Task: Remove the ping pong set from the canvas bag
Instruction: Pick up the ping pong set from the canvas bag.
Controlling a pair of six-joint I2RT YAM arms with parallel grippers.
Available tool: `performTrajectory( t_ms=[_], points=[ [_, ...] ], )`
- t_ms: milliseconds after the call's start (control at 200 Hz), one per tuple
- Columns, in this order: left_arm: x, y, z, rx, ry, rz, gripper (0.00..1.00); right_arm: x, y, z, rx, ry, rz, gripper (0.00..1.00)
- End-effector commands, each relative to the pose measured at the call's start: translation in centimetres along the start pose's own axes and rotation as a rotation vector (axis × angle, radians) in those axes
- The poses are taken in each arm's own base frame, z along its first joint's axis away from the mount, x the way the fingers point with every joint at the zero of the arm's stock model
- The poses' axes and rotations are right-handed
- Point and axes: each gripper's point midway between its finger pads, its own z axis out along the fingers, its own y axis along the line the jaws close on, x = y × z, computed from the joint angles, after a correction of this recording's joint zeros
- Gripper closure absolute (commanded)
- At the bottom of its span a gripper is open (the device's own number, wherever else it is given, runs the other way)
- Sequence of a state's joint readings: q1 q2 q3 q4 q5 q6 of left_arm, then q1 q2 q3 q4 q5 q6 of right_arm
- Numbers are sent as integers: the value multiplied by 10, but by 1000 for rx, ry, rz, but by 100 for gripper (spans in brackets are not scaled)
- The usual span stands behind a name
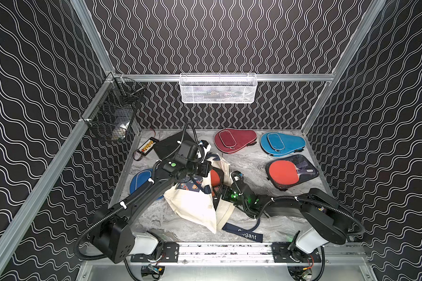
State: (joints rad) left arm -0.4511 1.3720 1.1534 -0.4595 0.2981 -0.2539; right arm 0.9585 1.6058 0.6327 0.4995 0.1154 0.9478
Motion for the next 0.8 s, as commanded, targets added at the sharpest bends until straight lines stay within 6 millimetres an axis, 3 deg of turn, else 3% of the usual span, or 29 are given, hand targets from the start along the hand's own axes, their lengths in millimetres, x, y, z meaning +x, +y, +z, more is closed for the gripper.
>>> performTrajectory(
  t_ms=[0, 135, 230, 360, 485, 796],
  points=[
    [-6, -6, 2, 34, -14, 39, 100, -6, 16, 0, -25, -69, -72, 14],
    [-3, -8, 3, 47, -1, 40, 100, 3, 21, 7, 2, -61, -121, 14],
    [-3, -7, 1, 44, -4, 37, 100, 8, 40, 0, 26, -109, -222, 13],
    [-1, -6, 2, 36, 1, 34, 100, 16, 46, -4, 45, -121, -272, 12],
    [-1, -2, 1, 20, 3, 31, 100, 20, 43, -12, 62, -139, -290, 12],
    [-3, -6, -3, 44, -14, 27, 100, 26, 22, -2, 40, -80, -136, 9]
  ],
)
